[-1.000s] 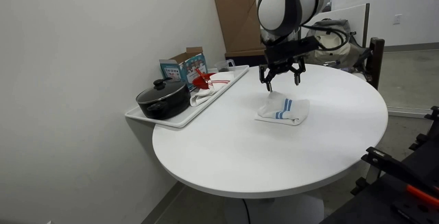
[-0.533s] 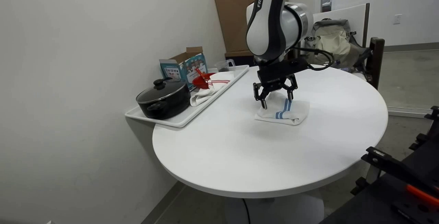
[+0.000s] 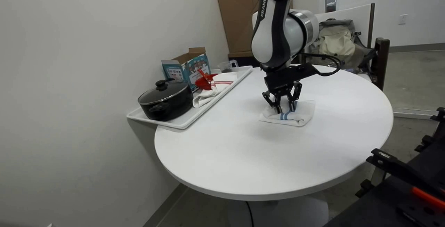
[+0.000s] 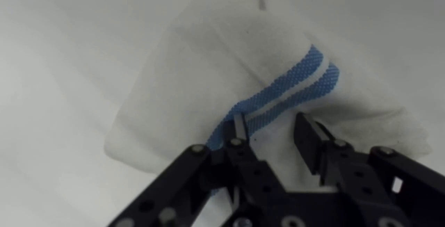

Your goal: Use the white and blue cloth to wipe the table

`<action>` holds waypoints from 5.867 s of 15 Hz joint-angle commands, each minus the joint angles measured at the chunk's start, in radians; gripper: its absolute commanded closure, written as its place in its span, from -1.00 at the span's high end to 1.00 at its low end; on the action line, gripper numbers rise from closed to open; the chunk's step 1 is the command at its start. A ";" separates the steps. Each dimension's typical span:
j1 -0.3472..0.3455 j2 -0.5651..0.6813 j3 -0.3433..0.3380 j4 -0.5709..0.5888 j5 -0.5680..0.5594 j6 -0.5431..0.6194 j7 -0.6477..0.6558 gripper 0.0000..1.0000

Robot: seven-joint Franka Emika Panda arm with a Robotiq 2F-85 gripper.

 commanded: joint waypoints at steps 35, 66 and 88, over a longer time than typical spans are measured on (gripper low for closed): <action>0.077 -0.059 0.028 -0.208 -0.001 0.262 -0.403 -0.99; -0.381 -0.262 0.280 -0.539 0.029 0.273 -0.733 -0.99; -0.088 -0.093 -0.051 -0.253 0.012 0.338 -0.573 -0.99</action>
